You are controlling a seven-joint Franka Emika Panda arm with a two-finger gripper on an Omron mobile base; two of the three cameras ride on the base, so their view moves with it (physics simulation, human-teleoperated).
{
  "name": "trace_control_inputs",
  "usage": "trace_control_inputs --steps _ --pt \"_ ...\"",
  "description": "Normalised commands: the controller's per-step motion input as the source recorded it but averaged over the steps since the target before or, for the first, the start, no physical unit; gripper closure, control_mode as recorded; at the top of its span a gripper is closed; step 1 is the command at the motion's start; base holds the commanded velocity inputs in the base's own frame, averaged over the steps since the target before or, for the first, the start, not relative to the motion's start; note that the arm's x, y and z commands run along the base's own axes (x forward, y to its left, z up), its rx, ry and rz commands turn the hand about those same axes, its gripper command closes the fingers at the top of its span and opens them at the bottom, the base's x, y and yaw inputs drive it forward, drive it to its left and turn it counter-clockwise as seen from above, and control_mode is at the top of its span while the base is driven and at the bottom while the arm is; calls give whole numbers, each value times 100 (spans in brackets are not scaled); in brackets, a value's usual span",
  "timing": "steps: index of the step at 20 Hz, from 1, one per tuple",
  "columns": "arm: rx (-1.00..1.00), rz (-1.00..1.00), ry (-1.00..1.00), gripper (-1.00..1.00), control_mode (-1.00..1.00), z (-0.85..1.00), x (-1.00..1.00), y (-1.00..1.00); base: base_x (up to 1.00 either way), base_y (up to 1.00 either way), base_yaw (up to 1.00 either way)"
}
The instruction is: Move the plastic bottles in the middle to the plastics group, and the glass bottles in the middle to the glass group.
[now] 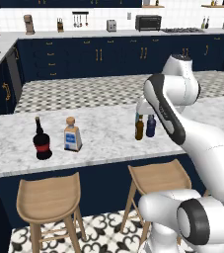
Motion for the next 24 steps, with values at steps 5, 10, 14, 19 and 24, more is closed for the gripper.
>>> trace_control_inputs --steps 5,10,14,19,24 --pt "0 4 0 -100 -100 -1 -14 0 0 0 0" --pt "-1 7 0 -100 -100 -4 38 -4 0 0 0" --pt "-9 0 0 -100 -100 5 83 -11 0 0 0" --pt "-9 0 0 -100 -100 1 96 -20 0 0 0" --pt "0 0 0 -100 -100 -32 98 -57 0 0 0"
